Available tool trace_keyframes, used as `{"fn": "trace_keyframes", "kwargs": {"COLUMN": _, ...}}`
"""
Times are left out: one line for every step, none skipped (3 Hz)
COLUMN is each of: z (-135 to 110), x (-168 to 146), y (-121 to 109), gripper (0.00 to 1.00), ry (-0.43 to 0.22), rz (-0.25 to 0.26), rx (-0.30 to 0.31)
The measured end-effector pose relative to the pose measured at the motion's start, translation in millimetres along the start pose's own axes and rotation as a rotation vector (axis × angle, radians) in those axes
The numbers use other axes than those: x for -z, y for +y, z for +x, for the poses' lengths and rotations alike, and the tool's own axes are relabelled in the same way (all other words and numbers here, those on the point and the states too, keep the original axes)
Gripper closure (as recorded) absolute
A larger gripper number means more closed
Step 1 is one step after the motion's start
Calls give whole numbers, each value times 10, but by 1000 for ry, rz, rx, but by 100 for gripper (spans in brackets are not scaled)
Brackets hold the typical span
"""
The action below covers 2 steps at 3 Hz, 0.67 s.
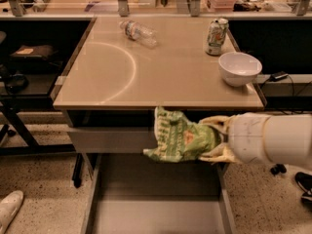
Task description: Pick green jalapeno chip bag from middle drawer and place on counter
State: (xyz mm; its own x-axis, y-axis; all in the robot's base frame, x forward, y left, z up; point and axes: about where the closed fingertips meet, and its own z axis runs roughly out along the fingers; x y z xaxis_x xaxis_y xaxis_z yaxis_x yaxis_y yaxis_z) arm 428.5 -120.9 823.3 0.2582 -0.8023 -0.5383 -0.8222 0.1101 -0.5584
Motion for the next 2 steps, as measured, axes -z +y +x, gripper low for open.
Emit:
{"fn": "trace_keyframes", "kwargs": {"z": -332, "x": 502, "y": -659, "gripper": 100, "ry": -8, "rz": 97, "rx": 77}}
{"fn": "trace_keyframes", "kwargs": {"z": -332, "x": 502, "y": -659, "gripper": 100, "ry": -8, "rz": 97, "rx": 77}}
